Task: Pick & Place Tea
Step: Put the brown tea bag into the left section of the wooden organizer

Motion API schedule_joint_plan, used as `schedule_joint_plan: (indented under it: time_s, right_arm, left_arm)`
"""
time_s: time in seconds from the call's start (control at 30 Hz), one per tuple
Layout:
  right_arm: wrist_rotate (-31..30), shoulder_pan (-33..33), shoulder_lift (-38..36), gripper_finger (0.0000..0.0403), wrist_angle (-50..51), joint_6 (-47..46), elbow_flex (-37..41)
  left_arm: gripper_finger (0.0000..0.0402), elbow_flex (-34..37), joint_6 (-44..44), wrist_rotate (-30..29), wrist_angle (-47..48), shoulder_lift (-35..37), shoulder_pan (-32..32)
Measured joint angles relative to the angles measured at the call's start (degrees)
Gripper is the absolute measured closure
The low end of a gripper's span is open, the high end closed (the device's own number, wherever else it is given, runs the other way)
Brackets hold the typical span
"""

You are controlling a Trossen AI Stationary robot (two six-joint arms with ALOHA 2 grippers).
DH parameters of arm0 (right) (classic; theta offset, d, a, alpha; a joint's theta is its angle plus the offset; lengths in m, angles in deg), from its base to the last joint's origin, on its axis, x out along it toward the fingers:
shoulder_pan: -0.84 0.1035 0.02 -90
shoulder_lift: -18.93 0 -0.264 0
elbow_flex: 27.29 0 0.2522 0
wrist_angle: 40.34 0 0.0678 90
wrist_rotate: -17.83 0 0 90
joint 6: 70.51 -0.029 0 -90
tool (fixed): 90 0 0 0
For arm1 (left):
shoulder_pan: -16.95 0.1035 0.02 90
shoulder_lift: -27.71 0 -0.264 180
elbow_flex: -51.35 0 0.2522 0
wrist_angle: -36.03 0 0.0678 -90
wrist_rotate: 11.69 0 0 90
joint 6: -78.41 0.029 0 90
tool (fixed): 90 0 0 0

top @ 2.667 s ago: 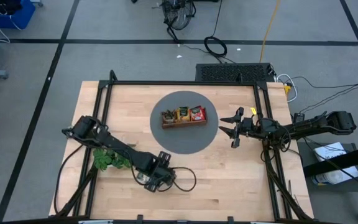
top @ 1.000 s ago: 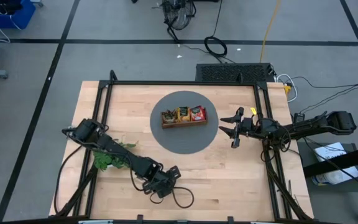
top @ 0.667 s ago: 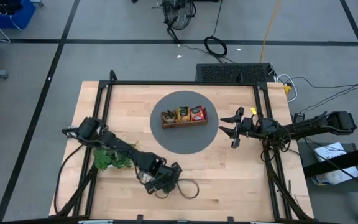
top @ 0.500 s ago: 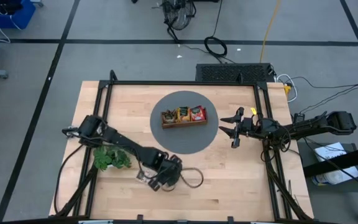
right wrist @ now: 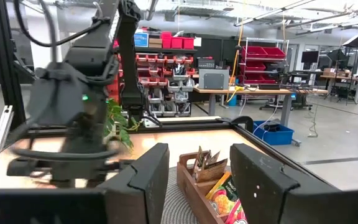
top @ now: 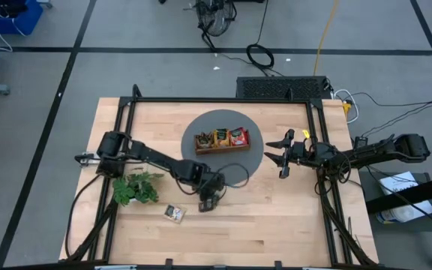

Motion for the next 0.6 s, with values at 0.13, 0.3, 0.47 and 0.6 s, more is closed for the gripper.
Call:
schedule_joint_plan:
  time_s: [0.13,0.3,0.47,0.6]
  right_arm:
    - [0.0,0.0,0.0,0.0248,0.0,0.0,0.0]
    - [0.0,0.0,0.0,0.0248,0.0,0.0,0.0]
    - [0.0,0.0,0.0,0.0248,0.0,0.0,0.0]
    - [0.0,0.0,0.0,0.0248,0.1,0.0,0.0]
  left_arm:
    - [0.0343,0.0,-11.6,1.5,1.7,0.0,2.1]
    - [0.0339,0.0,-12.6,2.6,2.5,1.3,3.0]
    - [0.0358,0.6,-1.5,2.1,2.4,6.2,1.4]
    - [0.0322,0.2,5.3,0.1,3.6,11.6,-0.3]
